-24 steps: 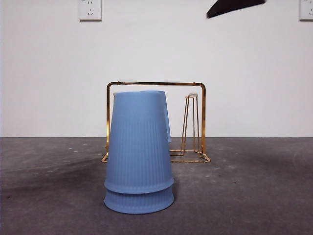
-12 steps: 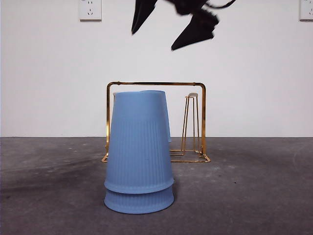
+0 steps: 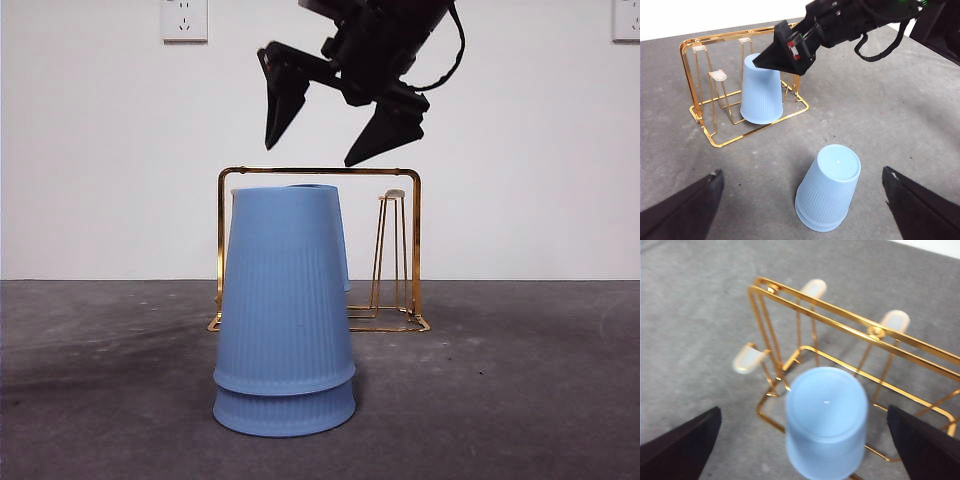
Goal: The left arm pick up the left cup on cup holder and place it on desk, then the right arm insert the right cup into the first cup, and then the left arm insert the mid cup into the first cup
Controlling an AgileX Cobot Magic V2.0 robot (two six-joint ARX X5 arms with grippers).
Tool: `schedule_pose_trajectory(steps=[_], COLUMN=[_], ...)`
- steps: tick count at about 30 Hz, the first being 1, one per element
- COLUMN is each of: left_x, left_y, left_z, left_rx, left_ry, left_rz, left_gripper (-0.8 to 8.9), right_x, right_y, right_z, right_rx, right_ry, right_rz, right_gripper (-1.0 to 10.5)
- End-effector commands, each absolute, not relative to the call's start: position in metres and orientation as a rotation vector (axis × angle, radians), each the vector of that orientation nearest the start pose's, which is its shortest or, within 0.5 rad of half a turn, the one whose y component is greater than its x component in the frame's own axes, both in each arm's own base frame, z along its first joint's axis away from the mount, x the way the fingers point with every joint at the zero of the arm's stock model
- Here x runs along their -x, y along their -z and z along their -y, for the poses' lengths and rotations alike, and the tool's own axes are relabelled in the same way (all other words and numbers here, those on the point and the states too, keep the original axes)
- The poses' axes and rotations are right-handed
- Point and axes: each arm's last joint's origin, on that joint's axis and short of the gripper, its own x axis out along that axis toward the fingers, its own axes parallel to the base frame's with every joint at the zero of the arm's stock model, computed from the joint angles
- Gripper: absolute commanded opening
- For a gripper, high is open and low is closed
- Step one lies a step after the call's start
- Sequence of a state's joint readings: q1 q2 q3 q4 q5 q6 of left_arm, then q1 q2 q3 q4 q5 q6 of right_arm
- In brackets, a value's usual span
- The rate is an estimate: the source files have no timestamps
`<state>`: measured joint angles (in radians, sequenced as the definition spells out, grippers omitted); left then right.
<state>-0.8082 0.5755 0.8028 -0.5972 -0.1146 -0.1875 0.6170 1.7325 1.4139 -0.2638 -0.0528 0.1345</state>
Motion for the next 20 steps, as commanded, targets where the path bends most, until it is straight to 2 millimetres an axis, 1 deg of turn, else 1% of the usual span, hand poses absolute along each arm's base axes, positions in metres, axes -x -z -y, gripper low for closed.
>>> schedule_pose_trajectory(steps=[1,5,10,14,17,19,20], left_x=[-0.081,-0.081,-0.081,-0.081,-0.081,-0.081,-0.081], left_y=[-0.329,-0.329,-0.329,-0.329,-0.329,-0.329,-0.329], left_z=[0.081,0.081,0.081,0.081,0.081,0.081,0.081], left_rx=[0.023,0.023,0.023,0.023,0.023,0.023,0.024], left_ry=[0.654,0.654,0.654,0.654,0.654,0.654,0.654], left_rz=[-0.389,-0.389,-0.389,-0.389,-0.389,-0.389,-0.388], left_gripper=[4.91,4.91,4.91,4.91,4.91,4.91,4.91], right_x=[-0.327,-0.333,-0.337,-0.342,-0.344,-0.344,-0.344], right_y=[-0.287,-0.273,-0.266,-0.255,-0.249,-0.250,-0.250], right_z=[-0.237,-0.239,-0.241,-0.244,-0.245,-0.246,-0.246], right_rx=[0.060,0.091,0.101,0.114,0.117,0.120,0.119], right_ry=[-0.622,-0.620,-0.614,-0.615,-0.613,-0.615,-0.615], right_rz=[-0.607,-0.627,-0.631,-0.648,-0.655,-0.651,-0.649], right_gripper=[5.5,5.5,5.5,5.5,5.5,5.1,4.7])
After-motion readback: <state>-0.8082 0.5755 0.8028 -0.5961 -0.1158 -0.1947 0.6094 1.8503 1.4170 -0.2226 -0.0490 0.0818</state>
